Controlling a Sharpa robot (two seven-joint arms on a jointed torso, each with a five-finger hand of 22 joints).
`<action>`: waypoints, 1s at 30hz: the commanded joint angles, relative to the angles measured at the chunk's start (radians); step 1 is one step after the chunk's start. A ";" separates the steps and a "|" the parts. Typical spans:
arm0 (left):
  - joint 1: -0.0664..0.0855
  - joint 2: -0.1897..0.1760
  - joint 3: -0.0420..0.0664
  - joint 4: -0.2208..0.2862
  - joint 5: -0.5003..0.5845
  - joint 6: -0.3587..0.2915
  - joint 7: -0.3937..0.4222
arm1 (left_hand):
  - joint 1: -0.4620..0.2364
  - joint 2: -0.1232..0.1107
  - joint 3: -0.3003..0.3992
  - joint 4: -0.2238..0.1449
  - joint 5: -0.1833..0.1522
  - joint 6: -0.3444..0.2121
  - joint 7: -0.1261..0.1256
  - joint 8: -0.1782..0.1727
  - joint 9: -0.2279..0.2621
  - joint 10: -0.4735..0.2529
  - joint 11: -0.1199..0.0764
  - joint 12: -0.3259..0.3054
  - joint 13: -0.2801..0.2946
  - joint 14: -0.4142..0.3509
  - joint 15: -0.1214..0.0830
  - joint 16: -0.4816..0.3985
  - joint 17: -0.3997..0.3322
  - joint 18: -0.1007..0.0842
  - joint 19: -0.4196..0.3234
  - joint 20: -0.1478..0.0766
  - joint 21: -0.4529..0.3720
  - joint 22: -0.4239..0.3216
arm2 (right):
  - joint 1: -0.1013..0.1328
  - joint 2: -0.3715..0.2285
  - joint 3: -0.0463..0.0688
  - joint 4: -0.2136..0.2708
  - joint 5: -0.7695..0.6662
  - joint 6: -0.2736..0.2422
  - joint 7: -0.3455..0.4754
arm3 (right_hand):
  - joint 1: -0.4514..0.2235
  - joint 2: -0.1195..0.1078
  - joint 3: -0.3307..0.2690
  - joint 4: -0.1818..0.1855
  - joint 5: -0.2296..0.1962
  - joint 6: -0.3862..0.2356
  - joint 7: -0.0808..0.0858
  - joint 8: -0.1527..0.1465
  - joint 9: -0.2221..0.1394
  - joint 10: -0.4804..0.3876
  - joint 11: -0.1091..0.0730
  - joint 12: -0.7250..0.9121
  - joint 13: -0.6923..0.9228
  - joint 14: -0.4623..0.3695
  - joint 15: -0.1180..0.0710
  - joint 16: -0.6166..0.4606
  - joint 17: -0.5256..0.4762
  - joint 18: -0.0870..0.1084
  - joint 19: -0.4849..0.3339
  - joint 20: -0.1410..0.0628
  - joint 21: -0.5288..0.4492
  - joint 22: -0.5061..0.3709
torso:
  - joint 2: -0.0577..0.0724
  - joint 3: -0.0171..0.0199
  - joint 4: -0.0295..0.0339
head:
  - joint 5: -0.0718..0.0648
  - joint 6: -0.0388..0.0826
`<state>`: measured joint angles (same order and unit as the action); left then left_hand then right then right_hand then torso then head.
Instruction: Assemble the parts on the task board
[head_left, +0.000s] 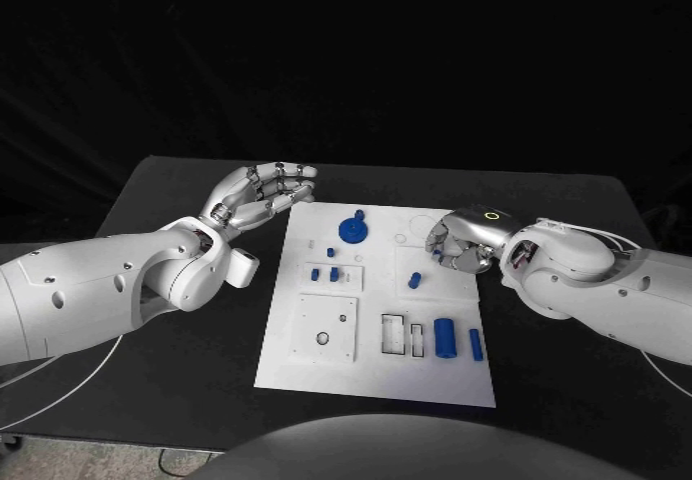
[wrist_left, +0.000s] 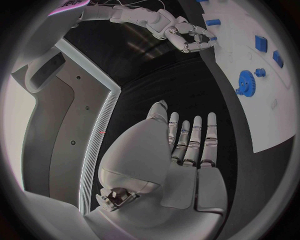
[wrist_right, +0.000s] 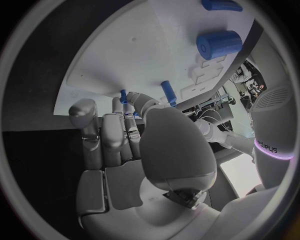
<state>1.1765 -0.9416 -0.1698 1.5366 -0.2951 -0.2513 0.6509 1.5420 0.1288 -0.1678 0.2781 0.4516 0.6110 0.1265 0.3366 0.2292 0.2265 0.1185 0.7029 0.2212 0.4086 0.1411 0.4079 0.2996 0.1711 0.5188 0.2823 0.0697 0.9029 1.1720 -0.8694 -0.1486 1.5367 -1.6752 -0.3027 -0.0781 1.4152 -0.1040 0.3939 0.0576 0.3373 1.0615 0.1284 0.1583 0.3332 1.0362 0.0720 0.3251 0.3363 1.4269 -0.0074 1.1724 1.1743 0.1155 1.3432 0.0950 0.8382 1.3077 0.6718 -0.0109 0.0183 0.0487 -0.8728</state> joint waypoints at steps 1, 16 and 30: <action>0.000 0.004 0.000 0.002 0.003 0.015 0.003 | 0.013 -0.002 0.001 -0.006 0.004 0.002 0.008 0.006 -0.002 -0.001 0.008 0.006 -0.002 0.006 0.001 0.004 -0.002 0.005 0.006 0.001 0.005 -0.002 | 0.007 -0.006 0.003 0.005 0.000 -0.044 0.015 | 0.014 0.003 -0.001 -0.008 -0.006 0.009 -0.003 0.004 0.002 0.015 -0.006 0.000 -0.001 -0.006 -0.003 -0.008 -0.003 0.013 -0.006 -0.001 -0.002 0.091 | -0.001 -0.0002 -0.0004 | 0.005 0.000; 0.000 0.012 0.000 -0.003 0.003 0.017 -0.006 | 0.031 0.010 0.009 -0.012 0.008 0.006 0.010 0.009 -0.007 0.002 0.011 0.011 -0.009 0.009 0.002 0.006 -0.003 0.004 0.011 0.001 0.005 -0.004 | 0.067 -0.051 0.005 0.076 0.039 -0.075 0.039 | 0.016 0.009 -0.013 -0.008 -0.036 0.049 -0.018 0.017 0.010 0.070 -0.021 -0.005 -0.022 -0.006 -0.014 -0.020 -0.022 0.012 0.000 -0.010 0.003 0.093 | -0.002 0.0000 -0.0018 | 0.011 0.000; 0.000 0.016 -0.004 -0.008 0.003 0.025 -0.011 | 0.040 0.016 0.013 -0.014 0.009 0.010 0.012 0.011 -0.010 0.007 0.014 0.014 -0.012 0.011 0.002 0.008 -0.004 0.004 0.012 0.001 0.005 -0.006 | 0.071 -0.033 0.005 0.202 0.065 -0.028 0.043 | 0.009 0.009 -0.031 0.001 -0.071 0.073 -0.032 0.027 0.020 0.106 -0.032 -0.014 -0.037 -0.007 -0.023 -0.034 -0.040 0.011 0.004 -0.017 -0.003 0.092 | -0.003 0.0011 -0.0027 | 0.038 0.000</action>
<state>1.1765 -0.9284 -0.1732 1.5276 -0.2949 -0.2490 0.6361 1.5723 0.1486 -0.1566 0.2669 0.4557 0.6184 0.1339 0.3442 0.2210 0.2337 0.1256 0.7141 0.2108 0.4120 0.1446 0.4124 0.2969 0.1712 0.5277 0.2839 0.0697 0.8984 1.2437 -0.9085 -0.1444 1.7310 -1.6212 -0.3529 -0.0466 1.4230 -0.0961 0.3697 0.0568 0.2707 1.1292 0.0964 0.1818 0.3523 1.0844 0.0884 0.3153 0.2994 1.4199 -0.0221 1.1414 1.1353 0.1154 1.3469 0.0836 0.8380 1.3073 0.6689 -0.0097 0.0153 0.0789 -0.8728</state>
